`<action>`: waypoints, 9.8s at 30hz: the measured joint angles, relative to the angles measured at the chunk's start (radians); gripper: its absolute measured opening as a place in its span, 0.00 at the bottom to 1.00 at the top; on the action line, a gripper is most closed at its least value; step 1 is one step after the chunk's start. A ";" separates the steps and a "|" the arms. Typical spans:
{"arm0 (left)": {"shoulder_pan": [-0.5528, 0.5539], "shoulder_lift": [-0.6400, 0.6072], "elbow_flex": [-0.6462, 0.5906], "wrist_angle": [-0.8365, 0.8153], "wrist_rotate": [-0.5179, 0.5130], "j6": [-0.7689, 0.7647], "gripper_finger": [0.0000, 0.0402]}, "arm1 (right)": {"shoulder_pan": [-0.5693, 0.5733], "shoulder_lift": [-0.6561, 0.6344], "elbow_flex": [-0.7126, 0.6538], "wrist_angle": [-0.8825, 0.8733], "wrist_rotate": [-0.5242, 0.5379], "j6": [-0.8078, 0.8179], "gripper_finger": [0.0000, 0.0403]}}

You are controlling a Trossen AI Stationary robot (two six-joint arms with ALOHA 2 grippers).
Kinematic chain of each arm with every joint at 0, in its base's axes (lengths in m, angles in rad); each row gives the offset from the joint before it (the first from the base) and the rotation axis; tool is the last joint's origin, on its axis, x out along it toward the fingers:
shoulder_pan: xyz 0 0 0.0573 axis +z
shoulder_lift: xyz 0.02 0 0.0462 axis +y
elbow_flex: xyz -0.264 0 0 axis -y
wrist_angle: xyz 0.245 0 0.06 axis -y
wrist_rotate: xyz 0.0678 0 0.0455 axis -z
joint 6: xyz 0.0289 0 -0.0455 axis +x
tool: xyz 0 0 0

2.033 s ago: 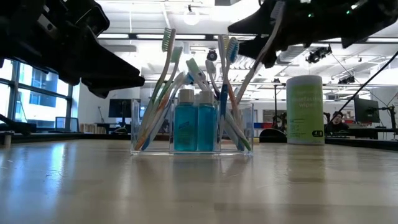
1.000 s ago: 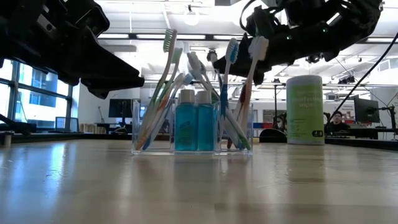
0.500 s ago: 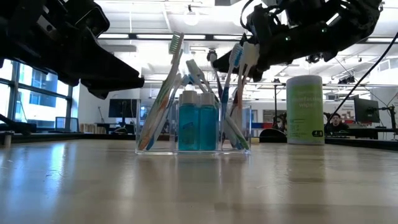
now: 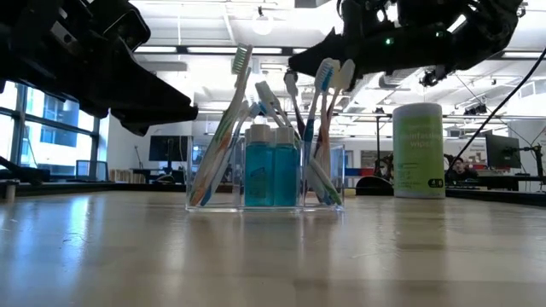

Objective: Pick & Place toothbrushing station
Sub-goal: Put the purple toothbrush into the right side of the transparent organizer, then put the orange toothbrush into the left side of the transparent organizer, then return to Home Position

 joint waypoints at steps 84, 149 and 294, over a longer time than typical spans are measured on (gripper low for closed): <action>0.050 0.000 0.000 0.026 0.095 0.056 0.32 | -0.583 0.011 0.449 -1.297 -0.068 0.122 0.61; 0.052 0.000 0.000 0.023 0.116 0.035 0.32 | -0.553 0.336 0.445 -1.234 0.143 -0.195 0.01; -0.038 -0.877 0.000 -0.896 -0.099 0.063 0.01 | 0.672 -0.477 0.382 -1.442 0.367 -0.097 0.01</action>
